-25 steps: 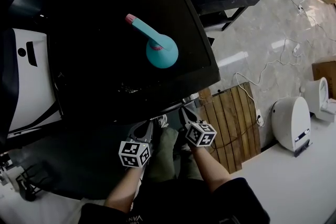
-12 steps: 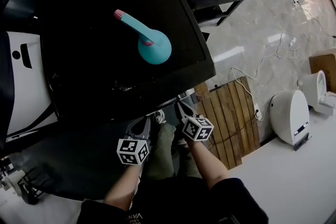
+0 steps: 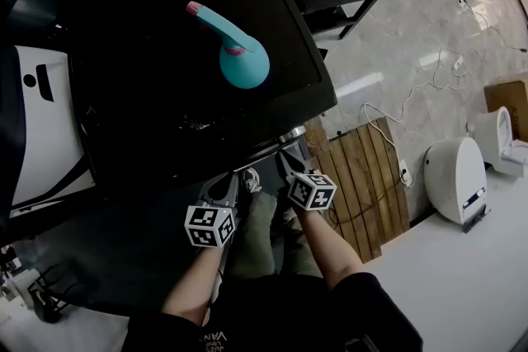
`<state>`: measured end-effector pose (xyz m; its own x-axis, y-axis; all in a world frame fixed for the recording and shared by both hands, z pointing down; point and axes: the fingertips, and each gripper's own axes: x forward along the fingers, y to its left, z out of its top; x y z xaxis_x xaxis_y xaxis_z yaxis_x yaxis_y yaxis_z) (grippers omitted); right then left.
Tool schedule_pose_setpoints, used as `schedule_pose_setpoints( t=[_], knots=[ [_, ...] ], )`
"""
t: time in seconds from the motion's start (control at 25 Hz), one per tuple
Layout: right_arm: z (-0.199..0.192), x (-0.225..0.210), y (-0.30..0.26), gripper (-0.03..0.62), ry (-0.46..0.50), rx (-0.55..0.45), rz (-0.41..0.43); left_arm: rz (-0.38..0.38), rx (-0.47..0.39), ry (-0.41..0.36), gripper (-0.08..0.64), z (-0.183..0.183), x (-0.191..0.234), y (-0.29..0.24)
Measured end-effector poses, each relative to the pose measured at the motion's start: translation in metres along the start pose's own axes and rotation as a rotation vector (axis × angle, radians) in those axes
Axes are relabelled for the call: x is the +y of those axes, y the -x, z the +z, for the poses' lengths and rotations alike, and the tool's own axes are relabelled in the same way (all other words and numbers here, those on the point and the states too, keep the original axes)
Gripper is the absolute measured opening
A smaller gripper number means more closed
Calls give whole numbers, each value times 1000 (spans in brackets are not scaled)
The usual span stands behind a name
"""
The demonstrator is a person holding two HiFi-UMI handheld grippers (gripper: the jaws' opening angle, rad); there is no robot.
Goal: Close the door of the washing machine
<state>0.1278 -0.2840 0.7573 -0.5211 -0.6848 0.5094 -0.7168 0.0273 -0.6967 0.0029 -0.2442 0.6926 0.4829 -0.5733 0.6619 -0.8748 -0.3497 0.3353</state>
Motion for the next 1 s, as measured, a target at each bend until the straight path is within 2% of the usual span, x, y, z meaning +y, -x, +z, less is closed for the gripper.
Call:
schedule_pose_setpoints(
  t=[0.16,0.36,0.52,0.76,1.0],
  knots=[
    [-7,-11,3,0,-47,15,0,-17,-1,2,11,0,-6,3],
    [-12,-9,22,0,19,64,-29,-16,-5,-15,11,-8,-16,17],
    [-7,-6,48,-2,39,63,-30,-24,-27,-24,11,-12,-31,30],
    [5,14,97,-2,131,25,-10,-25,-71,-25,11,-14,-48,54],
    [31,49,145,-2,258,-29,40,-22,-147,-25,11,2,-69,76]
  ],
)
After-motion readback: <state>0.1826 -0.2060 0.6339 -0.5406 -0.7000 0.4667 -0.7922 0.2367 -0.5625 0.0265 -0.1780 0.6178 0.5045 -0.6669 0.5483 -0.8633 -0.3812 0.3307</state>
